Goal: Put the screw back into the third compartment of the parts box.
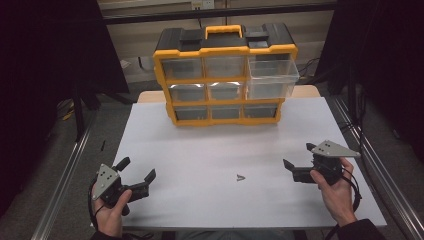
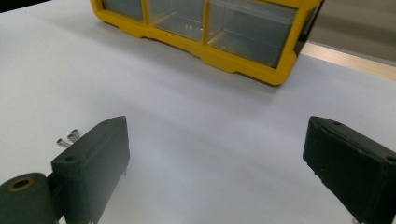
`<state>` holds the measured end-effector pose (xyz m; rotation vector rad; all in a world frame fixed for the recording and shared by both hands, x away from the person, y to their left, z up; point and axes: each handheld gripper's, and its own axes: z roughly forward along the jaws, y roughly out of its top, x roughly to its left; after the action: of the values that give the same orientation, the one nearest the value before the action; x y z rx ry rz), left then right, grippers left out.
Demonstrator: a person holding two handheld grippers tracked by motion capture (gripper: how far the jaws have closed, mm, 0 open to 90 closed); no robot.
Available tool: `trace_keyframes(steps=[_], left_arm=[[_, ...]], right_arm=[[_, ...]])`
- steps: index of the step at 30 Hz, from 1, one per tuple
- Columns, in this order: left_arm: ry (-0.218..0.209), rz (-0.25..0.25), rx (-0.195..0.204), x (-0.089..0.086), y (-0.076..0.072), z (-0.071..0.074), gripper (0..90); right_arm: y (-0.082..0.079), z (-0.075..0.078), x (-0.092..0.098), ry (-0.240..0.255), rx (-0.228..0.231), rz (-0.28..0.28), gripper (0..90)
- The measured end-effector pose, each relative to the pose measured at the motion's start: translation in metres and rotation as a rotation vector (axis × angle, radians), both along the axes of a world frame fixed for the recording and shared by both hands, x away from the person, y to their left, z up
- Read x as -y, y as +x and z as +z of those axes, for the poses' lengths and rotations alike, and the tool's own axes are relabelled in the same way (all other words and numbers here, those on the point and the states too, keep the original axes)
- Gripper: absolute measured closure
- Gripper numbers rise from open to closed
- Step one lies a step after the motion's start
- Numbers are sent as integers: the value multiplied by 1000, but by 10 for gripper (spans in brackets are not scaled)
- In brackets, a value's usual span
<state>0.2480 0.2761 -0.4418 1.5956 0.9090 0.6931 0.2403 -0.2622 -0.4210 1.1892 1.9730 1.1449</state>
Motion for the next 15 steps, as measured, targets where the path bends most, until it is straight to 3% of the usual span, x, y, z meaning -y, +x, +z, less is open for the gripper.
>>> trace_keyframes(steps=[10, 11, 13, 15], left_arm=[[9, 9, -11, -3, -1, -1, 27], [-7, 9, -10, -2, -1, -1, 27], [-2, 13, -7, -3, -1, -1, 27], [7, 13, -8, -2, -1, 0, 27]], right_arm=[[12, 7, -19, -3, -61, 73, 52], [14, 7, -22, -5, -77, 81, 52], [17, 8, -26, 6, -99, 118, 57], [19, 10, -32, -15, -104, 148, 53]])
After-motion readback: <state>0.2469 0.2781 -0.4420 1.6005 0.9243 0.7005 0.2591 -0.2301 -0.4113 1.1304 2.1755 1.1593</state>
